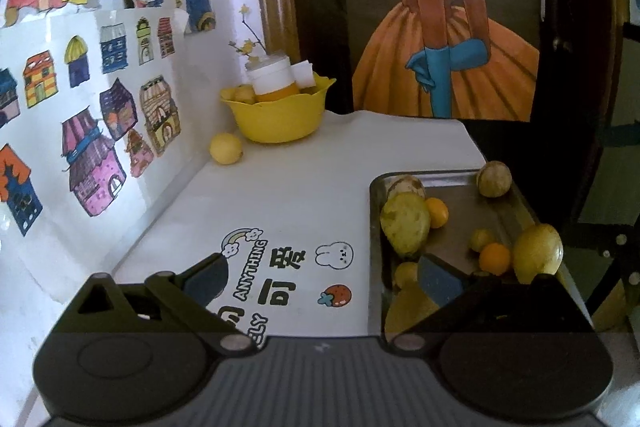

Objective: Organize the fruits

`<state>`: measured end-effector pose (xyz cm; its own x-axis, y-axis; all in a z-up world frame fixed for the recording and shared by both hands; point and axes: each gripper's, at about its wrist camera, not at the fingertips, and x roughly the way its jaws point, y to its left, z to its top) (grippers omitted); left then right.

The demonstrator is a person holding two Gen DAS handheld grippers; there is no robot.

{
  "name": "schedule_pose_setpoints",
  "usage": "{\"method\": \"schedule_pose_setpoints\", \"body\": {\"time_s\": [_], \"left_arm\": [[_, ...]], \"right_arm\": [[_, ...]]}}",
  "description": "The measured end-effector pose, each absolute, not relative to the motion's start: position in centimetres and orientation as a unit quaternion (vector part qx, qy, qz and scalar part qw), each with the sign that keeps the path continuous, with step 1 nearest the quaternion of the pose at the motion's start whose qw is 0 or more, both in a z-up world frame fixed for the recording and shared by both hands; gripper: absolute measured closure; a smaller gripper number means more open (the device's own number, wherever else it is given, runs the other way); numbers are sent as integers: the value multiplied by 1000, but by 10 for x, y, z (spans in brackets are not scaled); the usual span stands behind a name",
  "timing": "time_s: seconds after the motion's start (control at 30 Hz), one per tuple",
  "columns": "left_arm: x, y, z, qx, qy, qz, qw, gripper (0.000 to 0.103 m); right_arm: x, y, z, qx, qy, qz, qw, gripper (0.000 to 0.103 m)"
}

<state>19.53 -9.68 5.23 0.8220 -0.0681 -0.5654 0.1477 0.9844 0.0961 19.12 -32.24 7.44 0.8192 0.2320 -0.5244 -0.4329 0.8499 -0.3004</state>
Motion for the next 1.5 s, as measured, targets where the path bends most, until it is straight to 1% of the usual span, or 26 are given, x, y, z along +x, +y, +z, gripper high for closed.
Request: {"method": "schedule_pose_setpoints", "body": {"time_s": [0.2, 0.43, 0.63, 0.77, 0.97, 1.2, 1.33, 1.5], "left_arm": [[187, -93, 53, 53, 282, -55, 956, 0], [171, -80, 47, -4, 278, -45, 960, 0], [153, -74, 40, -12, 266, -28, 964, 0], [136, -68, 31, -50, 261, -21, 964, 0], [117, -68, 25, -57, 247, -10, 967, 0], [94, -60, 21, -102, 244, -7, 964, 0], [83, -55, 19, -109, 246, -3, 963, 0], [73, -50, 19, -109, 236, 5, 966, 0]], "right_arm": [[178, -316, 74, -198, 224, 161, 941, 1], [160, -304, 60, -211, 194, 145, 947, 1], [144, -300, 52, -211, 180, 127, 952, 1], [133, -298, 47, -188, 178, 109, 960, 1], [112, -291, 45, -163, 166, 90, 968, 1], [83, -299, 39, -54, 187, 37, 980, 1], [69, -303, 37, -18, 191, 13, 981, 1], [61, -305, 34, -8, 189, -11, 982, 1]]}}
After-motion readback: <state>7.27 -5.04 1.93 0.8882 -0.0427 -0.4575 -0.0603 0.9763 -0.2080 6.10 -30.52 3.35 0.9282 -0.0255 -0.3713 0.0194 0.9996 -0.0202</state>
